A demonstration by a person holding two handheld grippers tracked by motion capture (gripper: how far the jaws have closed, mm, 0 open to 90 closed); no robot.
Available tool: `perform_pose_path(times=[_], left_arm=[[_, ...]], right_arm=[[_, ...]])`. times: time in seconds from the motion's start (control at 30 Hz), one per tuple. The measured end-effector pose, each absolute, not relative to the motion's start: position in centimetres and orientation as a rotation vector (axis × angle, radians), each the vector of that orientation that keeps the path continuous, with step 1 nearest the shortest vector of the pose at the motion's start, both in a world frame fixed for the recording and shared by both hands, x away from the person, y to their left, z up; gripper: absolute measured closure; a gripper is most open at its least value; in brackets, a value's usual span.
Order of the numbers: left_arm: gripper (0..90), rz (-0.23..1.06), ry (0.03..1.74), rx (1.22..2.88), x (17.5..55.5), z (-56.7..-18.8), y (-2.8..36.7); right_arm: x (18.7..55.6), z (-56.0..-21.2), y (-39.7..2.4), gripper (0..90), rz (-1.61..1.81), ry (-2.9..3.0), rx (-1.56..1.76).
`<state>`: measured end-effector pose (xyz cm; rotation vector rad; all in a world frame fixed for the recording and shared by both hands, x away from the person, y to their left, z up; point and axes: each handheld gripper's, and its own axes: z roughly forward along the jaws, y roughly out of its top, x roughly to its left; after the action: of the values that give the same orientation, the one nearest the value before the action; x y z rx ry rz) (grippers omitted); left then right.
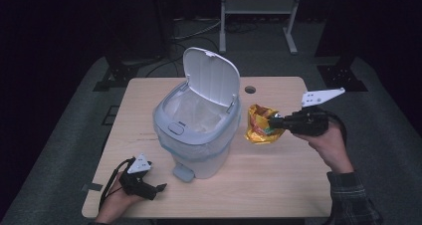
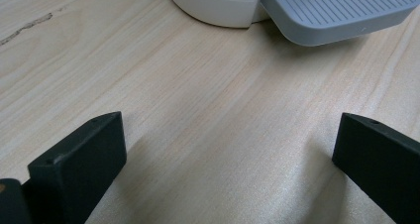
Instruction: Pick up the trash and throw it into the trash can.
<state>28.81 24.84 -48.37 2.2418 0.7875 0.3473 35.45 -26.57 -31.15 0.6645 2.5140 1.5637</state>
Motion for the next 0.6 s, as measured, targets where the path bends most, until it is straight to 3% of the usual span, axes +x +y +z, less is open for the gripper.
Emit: perform_pose_path(times=[0.6], left_arm=[[0.0, 0.348, 0.788, 2.242, 28.8, -48.4, 24.8]], right_arm=[[33.5, -28.3, -27.1, 88.6, 1.748, 2.481, 0.532]])
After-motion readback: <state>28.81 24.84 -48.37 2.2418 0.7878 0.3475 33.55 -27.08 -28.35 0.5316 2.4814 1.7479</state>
